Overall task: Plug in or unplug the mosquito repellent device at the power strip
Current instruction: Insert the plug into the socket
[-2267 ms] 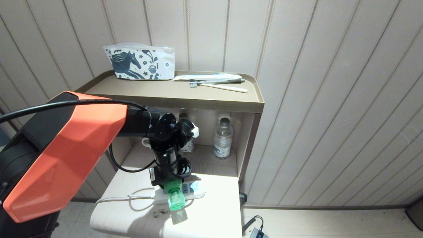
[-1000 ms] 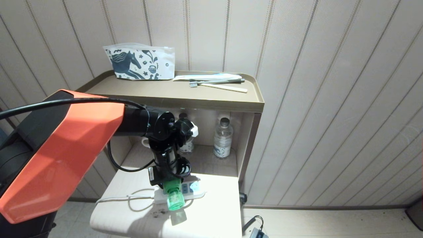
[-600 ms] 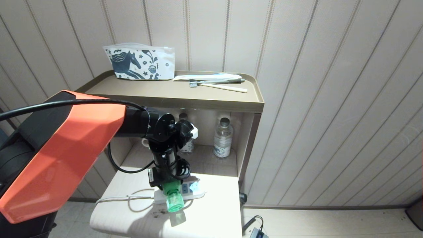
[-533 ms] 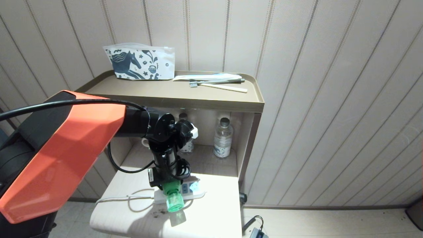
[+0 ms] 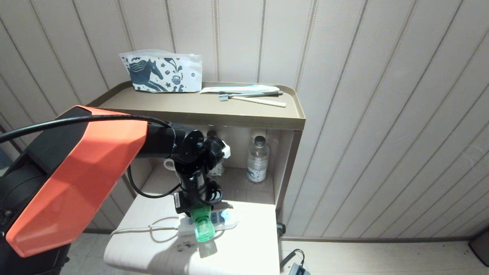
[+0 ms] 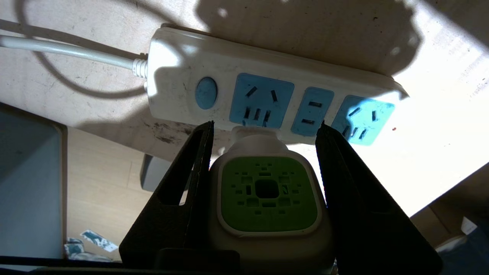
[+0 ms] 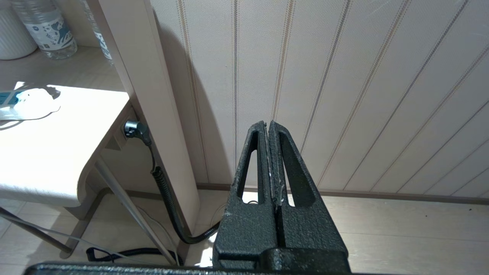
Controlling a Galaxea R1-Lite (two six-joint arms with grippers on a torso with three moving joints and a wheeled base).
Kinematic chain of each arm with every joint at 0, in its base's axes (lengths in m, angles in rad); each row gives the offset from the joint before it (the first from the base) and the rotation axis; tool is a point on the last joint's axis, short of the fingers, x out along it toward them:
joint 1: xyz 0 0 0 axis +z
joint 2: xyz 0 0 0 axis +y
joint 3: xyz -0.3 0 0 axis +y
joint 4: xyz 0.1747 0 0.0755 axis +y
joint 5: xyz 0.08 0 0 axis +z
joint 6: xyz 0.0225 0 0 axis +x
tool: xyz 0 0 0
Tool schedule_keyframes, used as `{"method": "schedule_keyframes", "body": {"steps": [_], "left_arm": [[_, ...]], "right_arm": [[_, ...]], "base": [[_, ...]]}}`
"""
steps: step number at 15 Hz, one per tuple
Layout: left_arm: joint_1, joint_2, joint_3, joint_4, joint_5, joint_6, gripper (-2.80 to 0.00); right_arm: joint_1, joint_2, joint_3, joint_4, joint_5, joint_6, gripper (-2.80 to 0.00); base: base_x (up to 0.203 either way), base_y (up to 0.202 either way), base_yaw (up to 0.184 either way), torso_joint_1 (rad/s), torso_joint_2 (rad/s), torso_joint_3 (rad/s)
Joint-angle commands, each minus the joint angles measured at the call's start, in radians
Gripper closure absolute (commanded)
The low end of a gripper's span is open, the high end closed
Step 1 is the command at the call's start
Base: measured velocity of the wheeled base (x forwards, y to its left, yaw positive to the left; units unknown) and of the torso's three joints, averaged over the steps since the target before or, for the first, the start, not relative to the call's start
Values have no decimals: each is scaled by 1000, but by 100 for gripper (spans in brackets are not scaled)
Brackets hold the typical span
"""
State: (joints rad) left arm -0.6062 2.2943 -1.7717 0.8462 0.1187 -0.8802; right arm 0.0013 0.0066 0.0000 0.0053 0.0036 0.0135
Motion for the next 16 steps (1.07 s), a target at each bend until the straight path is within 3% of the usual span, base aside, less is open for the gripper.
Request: {"method": "schedule_keyframes", "body": {"steps": [1,16], "left_arm": [[0,13,-2,5,1,-5,0],[0,44,-19,4,0,-6,0]], "right_arm": [[0,0,0,1,-1,0,0],[0,0,0,-1,0,0,0]], "base": [[0,0,0,0,0,0],[0,0,0,0,0,0]]}}
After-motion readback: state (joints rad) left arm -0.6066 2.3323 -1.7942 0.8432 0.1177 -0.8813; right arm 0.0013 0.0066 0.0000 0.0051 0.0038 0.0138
